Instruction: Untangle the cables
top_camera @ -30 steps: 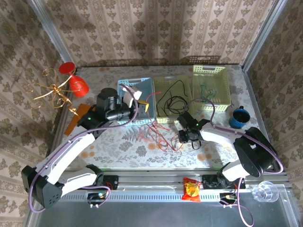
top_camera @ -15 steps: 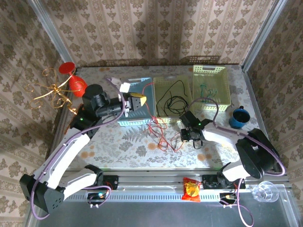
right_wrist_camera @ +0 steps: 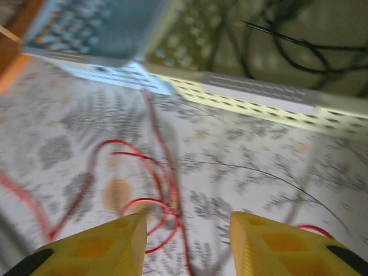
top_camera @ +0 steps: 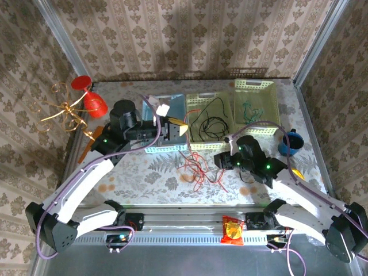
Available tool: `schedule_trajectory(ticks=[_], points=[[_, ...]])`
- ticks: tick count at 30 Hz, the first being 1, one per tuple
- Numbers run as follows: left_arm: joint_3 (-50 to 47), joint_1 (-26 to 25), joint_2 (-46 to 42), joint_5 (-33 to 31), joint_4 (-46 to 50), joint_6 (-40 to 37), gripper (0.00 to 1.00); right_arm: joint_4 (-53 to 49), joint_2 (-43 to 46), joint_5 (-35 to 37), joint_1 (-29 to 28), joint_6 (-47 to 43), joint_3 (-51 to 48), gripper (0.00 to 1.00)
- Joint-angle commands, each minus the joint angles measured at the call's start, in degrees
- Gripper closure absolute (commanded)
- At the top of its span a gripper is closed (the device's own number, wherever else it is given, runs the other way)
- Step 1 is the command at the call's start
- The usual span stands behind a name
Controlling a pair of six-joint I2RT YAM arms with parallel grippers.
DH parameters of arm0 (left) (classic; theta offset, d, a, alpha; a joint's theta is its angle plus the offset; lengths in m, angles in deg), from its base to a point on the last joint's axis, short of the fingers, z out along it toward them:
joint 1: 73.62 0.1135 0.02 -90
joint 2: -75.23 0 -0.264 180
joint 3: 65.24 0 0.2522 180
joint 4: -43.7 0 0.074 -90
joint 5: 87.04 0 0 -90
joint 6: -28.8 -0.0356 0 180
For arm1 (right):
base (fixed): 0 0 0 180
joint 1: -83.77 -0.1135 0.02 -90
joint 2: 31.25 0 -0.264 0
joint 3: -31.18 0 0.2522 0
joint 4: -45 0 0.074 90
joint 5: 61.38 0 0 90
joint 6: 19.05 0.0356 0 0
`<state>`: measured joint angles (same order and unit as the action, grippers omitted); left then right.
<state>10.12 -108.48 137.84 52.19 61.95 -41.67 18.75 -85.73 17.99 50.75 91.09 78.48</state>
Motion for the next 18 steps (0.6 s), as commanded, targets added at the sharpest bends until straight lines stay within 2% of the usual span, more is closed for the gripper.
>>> schedule_trajectory(ticks=[1, 5, 11, 18], points=[[1.6, -0.3, 0.9, -0.7, -0.3, -1.7, 1.0, -0.2, -1.7, -9.6, -0.9, -4.5, 1.6, 0.55], [2.0, -0.3, 1.3, -1.5, 0.4, -2.4, 1.0, -4.5, -7.6, -10.6, -3.7, -6.2, 6.1, 0.49], [1.0, -1.0, 0.4, -1.7, 1.7, -3.1, 1.0, -2.2, -11.1, -9.4, -4.6, -7.1, 7.0, 0.48], [0.1, -1.9, -1.0, -2.7, 1.2, -3.2, 1.0, -0.5, -20.6, -9.3, -5.9, -8.3, 10.9, 0.5]])
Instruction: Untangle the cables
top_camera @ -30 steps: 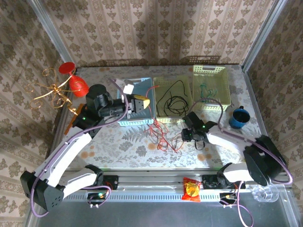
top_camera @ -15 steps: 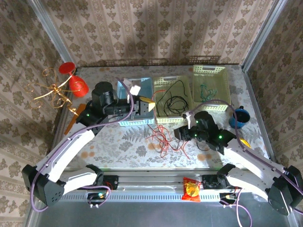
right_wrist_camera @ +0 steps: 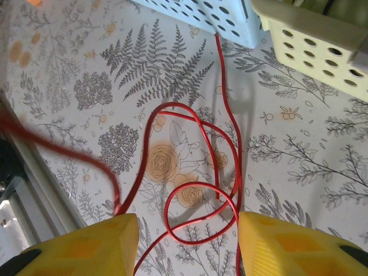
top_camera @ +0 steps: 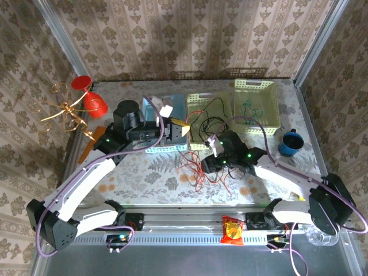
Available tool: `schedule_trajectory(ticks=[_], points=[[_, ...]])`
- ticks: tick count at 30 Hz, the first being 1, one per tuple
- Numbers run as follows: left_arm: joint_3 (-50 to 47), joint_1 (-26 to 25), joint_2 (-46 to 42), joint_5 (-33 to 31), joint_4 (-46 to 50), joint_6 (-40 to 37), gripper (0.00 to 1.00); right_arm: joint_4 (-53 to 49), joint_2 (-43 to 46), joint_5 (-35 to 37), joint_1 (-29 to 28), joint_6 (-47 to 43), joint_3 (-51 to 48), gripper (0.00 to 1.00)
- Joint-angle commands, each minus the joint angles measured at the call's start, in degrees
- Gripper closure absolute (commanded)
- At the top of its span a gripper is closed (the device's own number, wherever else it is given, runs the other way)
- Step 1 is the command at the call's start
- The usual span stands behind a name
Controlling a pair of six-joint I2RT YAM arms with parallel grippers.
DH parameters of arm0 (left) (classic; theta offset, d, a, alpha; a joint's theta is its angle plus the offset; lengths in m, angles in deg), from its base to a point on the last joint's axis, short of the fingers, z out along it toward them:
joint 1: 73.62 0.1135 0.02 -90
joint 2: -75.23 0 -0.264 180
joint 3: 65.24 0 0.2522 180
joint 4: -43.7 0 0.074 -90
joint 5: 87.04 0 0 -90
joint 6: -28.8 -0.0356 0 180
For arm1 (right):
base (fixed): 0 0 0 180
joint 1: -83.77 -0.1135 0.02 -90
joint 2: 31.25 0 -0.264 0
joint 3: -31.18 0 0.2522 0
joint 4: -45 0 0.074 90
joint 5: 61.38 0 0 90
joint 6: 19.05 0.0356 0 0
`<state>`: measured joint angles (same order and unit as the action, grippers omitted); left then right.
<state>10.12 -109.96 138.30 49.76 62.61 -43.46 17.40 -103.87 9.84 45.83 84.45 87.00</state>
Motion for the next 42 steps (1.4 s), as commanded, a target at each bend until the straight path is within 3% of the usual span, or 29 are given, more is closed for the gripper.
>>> schedule_trajectory(ticks=[1, 12, 22, 32, 36, 38, 42], points=[[0.3, -0.5, -1.6, -0.3, 0.6, -1.4, 1.0, 1.3, -3.7, -0.8, -1.2, -1.6, 3.0, 0.51], [1.7, -0.8, -5.3, -1.1, 1.2, -1.7, 1.0, 1.4, -12.9, 5.7, -1.2, 1.8, 5.4, 0.57], [3.8, -1.1, -4.7, -1.6, 3.7, -3.4, 1.0, -3.7, -18.7, 3.8, -2.7, 0.1, 7.5, 0.52], [1.8, -2.0, -4.3, -2.7, 3.5, -3.7, 1.0, -9.4, -27.2, 14.6, -8.7, -1.0, 13.8, 0.53], [1.5, -2.1, -5.1, -5.1, 4.6, -4.8, 1.0, -12.3, -29.7, 21.0, -10.4, 0.0, 14.3, 0.65], [1.3, -2.0, -6.5, -8.9, 4.5, -6.1, 1.0, -13.3, -30.3, 23.0, -10.8, 1.1, 13.9, 0.75], [2.0, -1.3, -10.0, -17.7, 3.6, -8.6, 1.0, -13.7, -30.5, 25.5, -10.5, 4.0, 12.3, 0.83]])
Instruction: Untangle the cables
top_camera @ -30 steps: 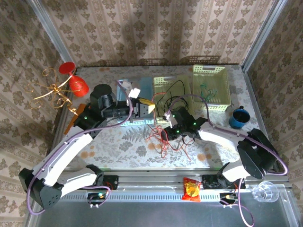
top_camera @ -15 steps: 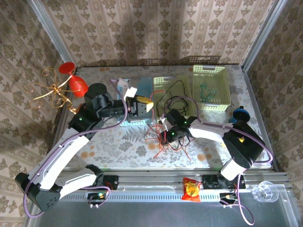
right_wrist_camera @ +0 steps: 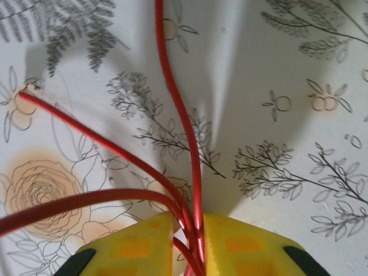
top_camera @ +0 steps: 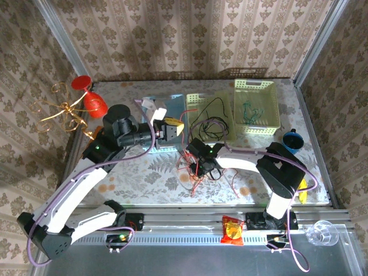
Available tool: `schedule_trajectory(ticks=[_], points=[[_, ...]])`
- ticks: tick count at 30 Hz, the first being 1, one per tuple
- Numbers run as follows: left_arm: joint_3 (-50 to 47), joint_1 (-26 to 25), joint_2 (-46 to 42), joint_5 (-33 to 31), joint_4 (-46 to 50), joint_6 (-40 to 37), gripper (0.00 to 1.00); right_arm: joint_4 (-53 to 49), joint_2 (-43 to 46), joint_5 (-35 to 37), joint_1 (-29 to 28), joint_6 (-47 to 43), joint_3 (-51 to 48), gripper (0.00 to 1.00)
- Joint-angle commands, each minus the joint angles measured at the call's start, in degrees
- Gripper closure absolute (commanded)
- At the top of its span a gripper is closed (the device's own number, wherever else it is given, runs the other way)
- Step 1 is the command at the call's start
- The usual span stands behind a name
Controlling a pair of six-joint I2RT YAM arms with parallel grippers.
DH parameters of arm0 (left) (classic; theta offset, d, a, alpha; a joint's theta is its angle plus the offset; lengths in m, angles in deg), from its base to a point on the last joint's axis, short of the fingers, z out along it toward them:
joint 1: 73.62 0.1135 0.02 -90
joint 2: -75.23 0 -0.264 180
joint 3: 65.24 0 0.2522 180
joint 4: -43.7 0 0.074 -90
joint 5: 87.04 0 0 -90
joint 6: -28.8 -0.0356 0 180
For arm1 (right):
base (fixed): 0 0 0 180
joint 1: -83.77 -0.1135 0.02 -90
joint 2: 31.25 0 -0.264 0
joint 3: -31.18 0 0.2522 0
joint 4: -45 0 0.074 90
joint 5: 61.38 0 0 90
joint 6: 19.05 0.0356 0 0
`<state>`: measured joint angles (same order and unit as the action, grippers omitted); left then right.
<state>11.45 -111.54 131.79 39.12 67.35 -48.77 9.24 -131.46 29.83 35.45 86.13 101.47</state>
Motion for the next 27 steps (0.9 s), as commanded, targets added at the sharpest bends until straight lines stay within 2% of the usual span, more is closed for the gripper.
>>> schedule_trajectory(ticks=[1, 3, 8, 14, 19, 21, 27], points=[[1.2, 0.5, -4.6, -9.9, -1.2, -4.2, 1.0, -5.6, -2.9, 5.8, 0.1, 3.2, -2.6, 0.85], [1.6, 1.3, -7.0, -15.5, -2.4, -5.3, 1.0, -5.4, -2.4, 5.9, 0.9, 4.4, -3.6, 0.87], [1.6, 3.0, -13.4, -34.0, -6.7, -7.1, 1.0, -4.3, -1.0, 4.2, 4.1, 6.0, -5.9, 0.88], [5.7, 4.0, -16.2, -49.7, -7.1, -13.4, 1.0, -3.0, -0.3, 2.1, 6.4, 6.7, -7.8, 0.9], [9.4, 4.0, -16.3, -56.2, -7.3, -21.0, 1.0, -2.7, -0.3, 1.8, 6.7, 6.9, -8.1, 0.9], [10.6, 4.0, -16.2, -56.5, -8.4, -23.4, 1.0, -2.6, -0.2, 1.7, 6.8, 6.9, -8.2, 0.9], [16.4, 4.0, -12.5, -51.6, -6.9, -25.5, 1.0, -2.2, 0.8, 1.7, 6.9, 7.0, -8.8, 0.9]])
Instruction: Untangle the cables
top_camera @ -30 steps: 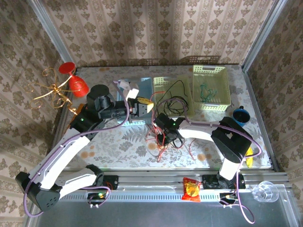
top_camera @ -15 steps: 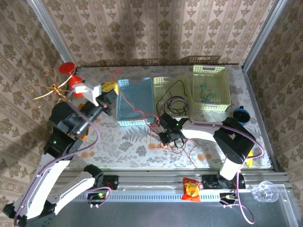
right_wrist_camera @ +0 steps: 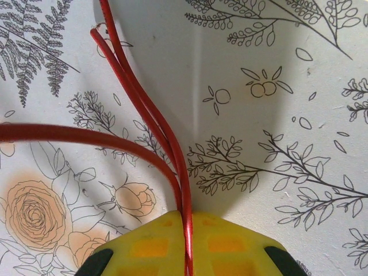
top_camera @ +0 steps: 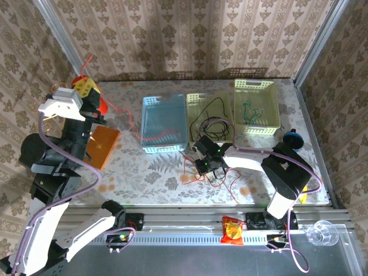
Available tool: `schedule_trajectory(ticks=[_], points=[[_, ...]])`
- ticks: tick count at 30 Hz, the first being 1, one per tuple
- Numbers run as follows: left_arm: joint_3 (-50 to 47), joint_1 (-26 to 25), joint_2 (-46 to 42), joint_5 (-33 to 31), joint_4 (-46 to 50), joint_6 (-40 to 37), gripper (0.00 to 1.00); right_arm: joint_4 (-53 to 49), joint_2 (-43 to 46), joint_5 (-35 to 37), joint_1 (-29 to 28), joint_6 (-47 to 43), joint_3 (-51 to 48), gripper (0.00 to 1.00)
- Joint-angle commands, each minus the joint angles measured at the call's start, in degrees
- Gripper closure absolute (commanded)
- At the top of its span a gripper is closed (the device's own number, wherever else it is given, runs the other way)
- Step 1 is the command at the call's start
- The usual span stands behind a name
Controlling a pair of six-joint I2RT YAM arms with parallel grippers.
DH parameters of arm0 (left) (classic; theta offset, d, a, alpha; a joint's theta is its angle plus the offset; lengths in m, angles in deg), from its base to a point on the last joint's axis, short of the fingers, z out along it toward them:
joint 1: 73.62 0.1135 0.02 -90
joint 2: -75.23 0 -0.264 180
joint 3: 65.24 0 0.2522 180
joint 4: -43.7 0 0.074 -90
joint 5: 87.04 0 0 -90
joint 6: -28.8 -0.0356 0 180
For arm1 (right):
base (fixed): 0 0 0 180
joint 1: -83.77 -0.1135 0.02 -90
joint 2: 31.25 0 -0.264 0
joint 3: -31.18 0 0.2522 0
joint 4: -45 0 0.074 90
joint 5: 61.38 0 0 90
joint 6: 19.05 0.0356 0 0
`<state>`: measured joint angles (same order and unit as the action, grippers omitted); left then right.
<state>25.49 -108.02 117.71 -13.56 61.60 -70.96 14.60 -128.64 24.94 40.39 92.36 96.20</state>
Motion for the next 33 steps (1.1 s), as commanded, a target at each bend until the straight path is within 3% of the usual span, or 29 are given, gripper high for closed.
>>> schedule_trajectory(ticks=[1, 5, 14, 25, 33], points=[[2.8, 0.5, 2.2, 1.0, -2.3, -3.9, 1.0, -7.5, -1.8, 6.8, 2.0, 0.9, -3.5, 0.9], [4.2, 0.6, 5.1, -2.2, -5.9, -4.1, 1.0, -7.5, -1.2, 6.8, 2.3, 1.2, -3.8, 0.9], [8.0, 2.3, 20.6, 2.1, 3.0, 4.0, 1.0, -7.7, 1.8, 6.4, 2.5, 0.8, -4.1, 0.9], [-0.4, 4.5, 32.4, -0.9, 0.2, 5.8, 1.0, -7.8, 7.0, 6.2, 2.5, 0.3, -5.3, 0.9], [-4.0, 4.4, 39.5, 1.5, 10.9, 9.7, 1.0, -7.6, 7.6, 6.4, 2.5, 0.6, -5.5, 0.9]])
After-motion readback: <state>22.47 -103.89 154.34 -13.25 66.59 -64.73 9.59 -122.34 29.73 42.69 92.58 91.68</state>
